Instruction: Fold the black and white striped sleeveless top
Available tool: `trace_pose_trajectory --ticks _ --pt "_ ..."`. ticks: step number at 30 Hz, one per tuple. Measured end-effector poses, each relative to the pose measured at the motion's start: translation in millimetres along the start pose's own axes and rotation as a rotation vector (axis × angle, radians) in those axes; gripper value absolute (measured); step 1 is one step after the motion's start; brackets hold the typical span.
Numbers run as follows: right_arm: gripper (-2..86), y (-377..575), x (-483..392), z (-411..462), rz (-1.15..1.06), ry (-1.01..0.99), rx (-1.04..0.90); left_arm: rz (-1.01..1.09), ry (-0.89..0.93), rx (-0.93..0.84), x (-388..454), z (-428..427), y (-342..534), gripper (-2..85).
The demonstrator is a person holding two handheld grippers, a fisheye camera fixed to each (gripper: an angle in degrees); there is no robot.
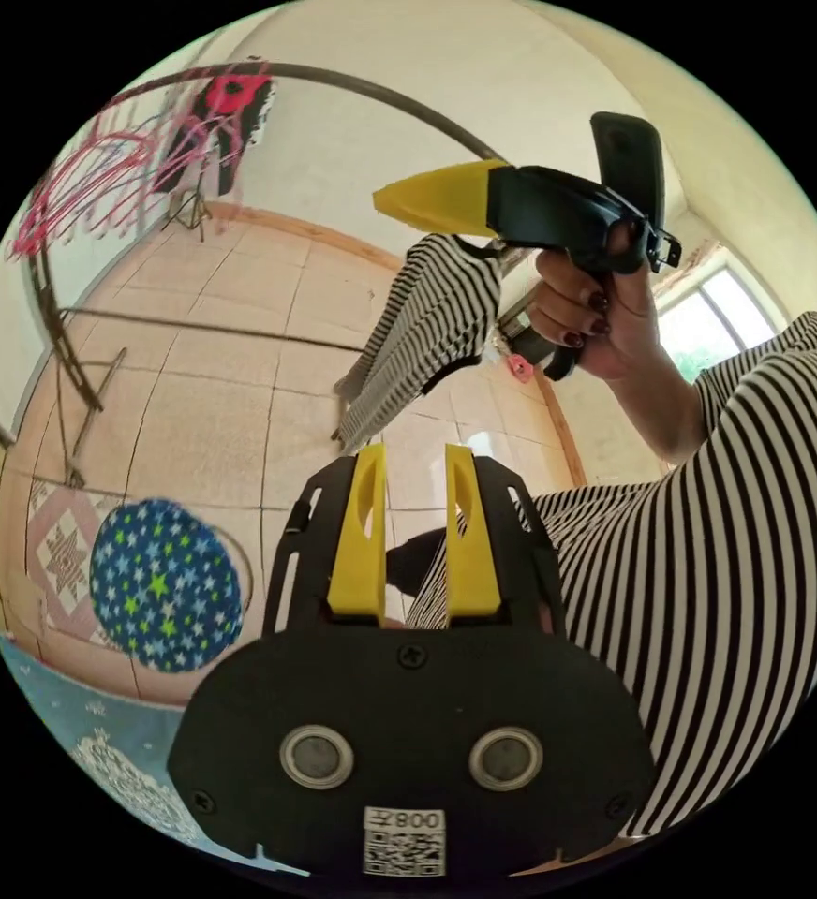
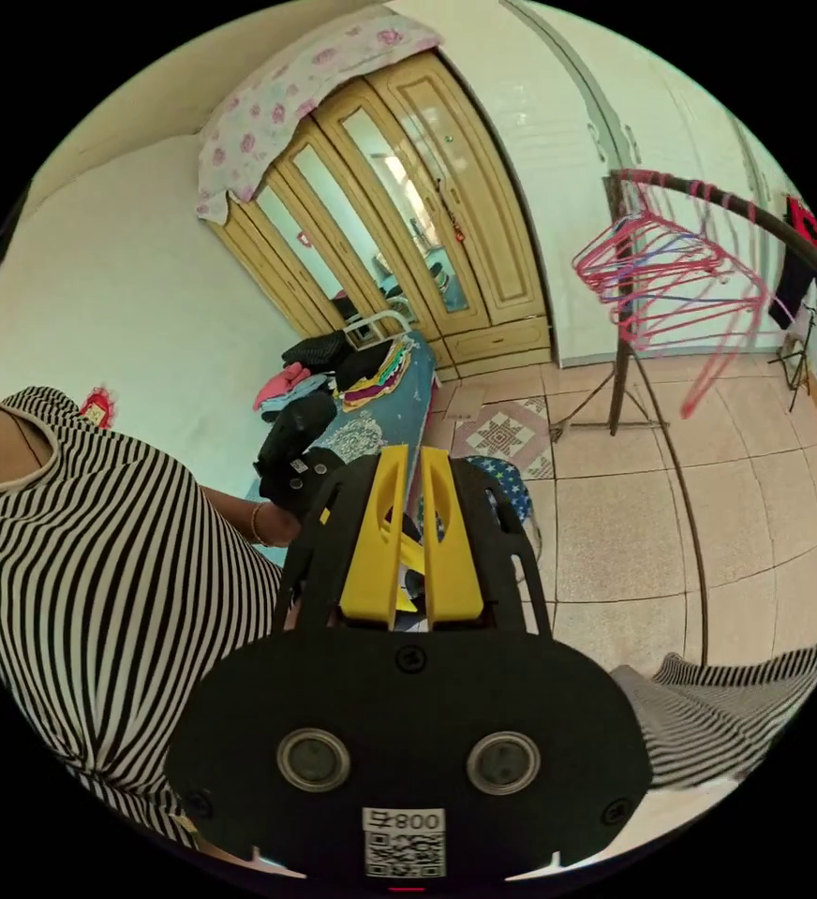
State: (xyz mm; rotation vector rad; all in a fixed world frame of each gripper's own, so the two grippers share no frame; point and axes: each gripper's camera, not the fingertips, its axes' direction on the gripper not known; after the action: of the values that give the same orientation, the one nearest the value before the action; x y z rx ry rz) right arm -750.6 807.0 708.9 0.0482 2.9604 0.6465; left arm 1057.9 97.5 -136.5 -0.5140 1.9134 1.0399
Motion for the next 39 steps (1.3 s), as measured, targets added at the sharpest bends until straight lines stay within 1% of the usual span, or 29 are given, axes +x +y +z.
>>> trace_pose_trajectory --ticks 2,4,6,10,11,13,16,22,27,33,39 --pt "3.0 46.1 17.7 -46.1 0.057 0.063 0.080 0.088 0.020 -0.017 29.3 18.6 -45.0 10.0" --pt "3.2 110.7 36.3 -94.7 0.148 0.222 0.150 0.205 -0.016 -0.074 64.2 42.7 -96.5 10.8" --pt "3.3 158.9 52.3 -118.9 0.248 0.313 0.190 0.255 -0.060 -0.105 83.5 57.9 -125.6 11.2" --pt "3.9 251.4 83.7 -139.5 0.432 0.336 0.281 0.304 -0.144 -0.196 106.9 89.2 -168.3 10.2" --pt "4.0 261.5 87.2 -139.1 0.449 0.336 0.293 0.303 -0.156 -0.217 108.4 93.5 -172.0 9.7" --pt "4.3 292.8 103.2 -131.7 0.514 0.319 0.322 0.258 -0.232 -0.281 111.3 103.1 -180.5 6.1" --pt "5.1 312.3 126.9 -113.4 0.535 0.255 0.325 0.231 -0.266 -0.256 119.0 89.3 -179.9 4.1" --pt "7.5 311.7 175.2 -76.8 0.531 0.178 0.309 0.164 -0.304 -0.221 121.3 56.2 -174.8 2.3" --pt "7.7 324.5 199.2 -65.4 0.563 0.100 0.384 0.131 -0.332 -0.197 120.2 32.2 -168.3 1.8" --pt "4.9 328.6 215.5 -47.3 0.541 -0.028 0.396 0.129 -0.383 -0.201 119.0 9.3 -154.9 1.6" --pt "3.0 333.3 216.4 -45.9 0.550 -0.087 0.404 0.043 -0.418 -0.176 93.4 -32.5 -124.0 1.3"
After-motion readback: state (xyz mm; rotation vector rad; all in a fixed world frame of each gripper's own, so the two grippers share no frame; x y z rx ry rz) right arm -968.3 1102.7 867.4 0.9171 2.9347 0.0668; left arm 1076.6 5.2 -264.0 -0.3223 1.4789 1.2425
